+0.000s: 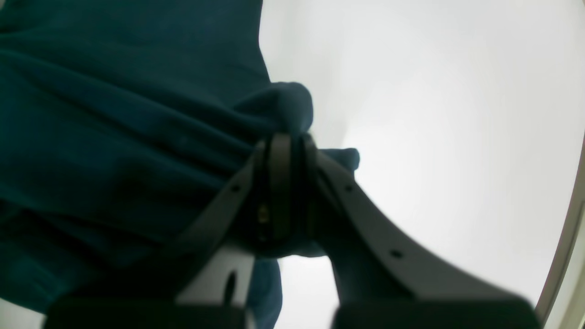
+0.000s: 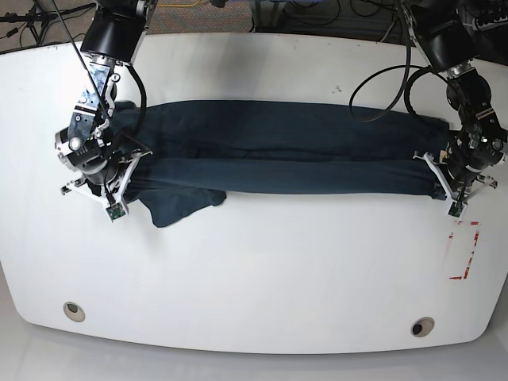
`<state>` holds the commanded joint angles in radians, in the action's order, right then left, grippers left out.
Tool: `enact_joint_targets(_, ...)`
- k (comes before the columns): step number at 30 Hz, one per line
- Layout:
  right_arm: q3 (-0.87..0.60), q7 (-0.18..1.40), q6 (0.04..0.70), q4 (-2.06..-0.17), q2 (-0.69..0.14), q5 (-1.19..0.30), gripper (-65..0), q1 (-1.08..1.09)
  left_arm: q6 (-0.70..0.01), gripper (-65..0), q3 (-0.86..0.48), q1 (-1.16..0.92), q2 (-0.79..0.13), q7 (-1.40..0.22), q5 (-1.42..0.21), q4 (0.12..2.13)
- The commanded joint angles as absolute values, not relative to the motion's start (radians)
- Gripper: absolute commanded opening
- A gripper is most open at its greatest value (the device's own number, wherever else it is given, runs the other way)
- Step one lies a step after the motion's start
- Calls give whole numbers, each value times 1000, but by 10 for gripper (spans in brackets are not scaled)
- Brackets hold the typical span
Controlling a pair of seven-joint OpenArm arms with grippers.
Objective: Fold the T-shirt properly
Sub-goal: 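Fold the grasped edge with both grippers over onto the shirt body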
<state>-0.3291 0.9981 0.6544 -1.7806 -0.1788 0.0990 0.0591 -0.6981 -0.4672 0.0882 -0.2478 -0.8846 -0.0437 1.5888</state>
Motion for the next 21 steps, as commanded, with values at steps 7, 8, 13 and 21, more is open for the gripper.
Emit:
enact_joint_targets(7,-331,997,654,-1782,-157,102,-523,-5,-698,-650,-467,24,-249,-885,-44,1592)
enact_joint_targets(8,-332,997,654,-1782,-153,105,-509,-8,-698,-650,-467,19,-249,-885,-44,1592)
enact_joint_targets(13,-334,997,650,-1782,-143,108,-400,-28,-698,-582,-466,10,-249,-885,-38,1587)
enact_joint_targets(21,-335,1012,647,-1857,-139,107,-238,-33,-698,-204,-464,1,-251,-928,-38,1593)
